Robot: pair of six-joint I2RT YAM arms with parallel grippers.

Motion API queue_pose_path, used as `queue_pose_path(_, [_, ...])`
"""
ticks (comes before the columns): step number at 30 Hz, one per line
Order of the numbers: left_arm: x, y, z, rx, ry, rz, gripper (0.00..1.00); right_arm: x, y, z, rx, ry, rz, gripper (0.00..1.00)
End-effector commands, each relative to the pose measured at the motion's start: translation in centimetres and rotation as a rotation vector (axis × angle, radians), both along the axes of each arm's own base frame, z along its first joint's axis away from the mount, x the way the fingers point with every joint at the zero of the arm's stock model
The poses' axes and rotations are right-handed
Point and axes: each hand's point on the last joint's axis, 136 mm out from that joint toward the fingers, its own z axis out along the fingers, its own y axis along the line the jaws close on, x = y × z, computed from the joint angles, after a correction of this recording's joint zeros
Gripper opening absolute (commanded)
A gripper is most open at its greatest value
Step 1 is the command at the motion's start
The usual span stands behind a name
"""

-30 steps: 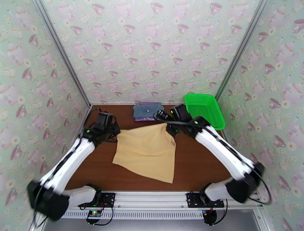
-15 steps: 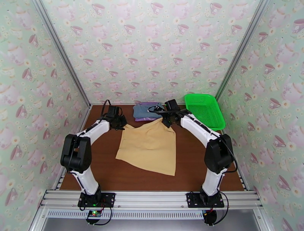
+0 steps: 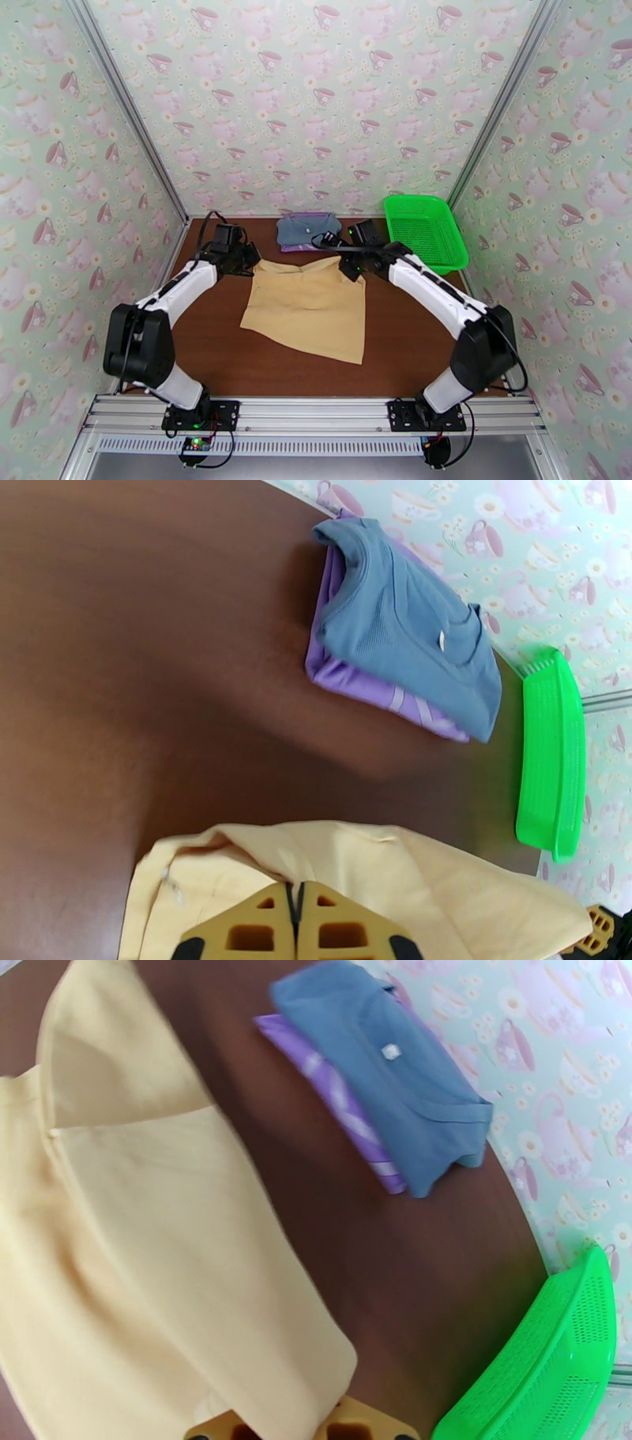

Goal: Fold and stack the mixed laundry pile

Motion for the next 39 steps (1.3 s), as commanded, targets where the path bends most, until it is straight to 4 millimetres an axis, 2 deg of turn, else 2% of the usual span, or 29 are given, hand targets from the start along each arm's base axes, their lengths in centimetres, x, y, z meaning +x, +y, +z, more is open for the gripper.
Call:
queue_pose_path(1, [-1.9, 0.9, 0.4, 0.024, -0.002, -0.003, 0.0, -3.3, -0.1, 0.2, 0.015, 0.037, 0.006, 0.0])
queue_pose_path(5, [-3.8, 1.1, 0.6, 0.023, -0.003, -0.016, 0.0, -6.8, 0.2, 0.1, 0.014, 0.065, 0.046, 0.0])
queue_pose_path(6, [-4.7, 1.2, -0.5, 0.025, 0.022, -0.018, 0.0, -7.5, 0.2, 0.0, 0.011, 0.071, 0.057, 0.0])
queue_pose_path(11, [-7.5, 1.6, -2.2, 0.018, 0.062, -0.013, 0.0, -11.0, 0.5, -0.7, -0.017, 0.119, 0.105, 0.0])
queue_pose_path(19, [-11.2, 2.2, -5.3, 0.009, 0.129, 0.017, 0.0, -16.0, 1.7, -4.5, -0.092, 0.227, 0.172, 0.0])
queue_pose_path(25, [-12.9, 3.1, -7.1, 0.037, 0.167, 0.047, 0.0, -19.8, 3.2, -7.9, -0.125, 0.328, 0.231, 0.0])
queue_pose_path(28, [-13.5, 3.5, -8.1, 0.055, 0.186, 0.061, 0.0, -20.7, 3.5, -9.9, -0.17, 0.364, 0.235, 0.0])
queue_pose_path(32, [-13.8, 3.9, -9.7, 0.074, 0.213, 0.076, 0.0, -21.0, 3.6, -12.0, -0.213, 0.398, 0.216, 0.0])
queue_pose_path(36, [-14.1, 4.0, -11.6, 0.089, 0.264, 0.078, 0.0, -21.3, 3.8, -13.0, -0.229, 0.422, 0.21, 0.0])
queue_pose_path(39, [-14.3, 4.0, -12.3, 0.1, 0.287, 0.084, 0.0, -21.9, 3.9, -13.8, -0.235, 0.446, 0.215, 0.0])
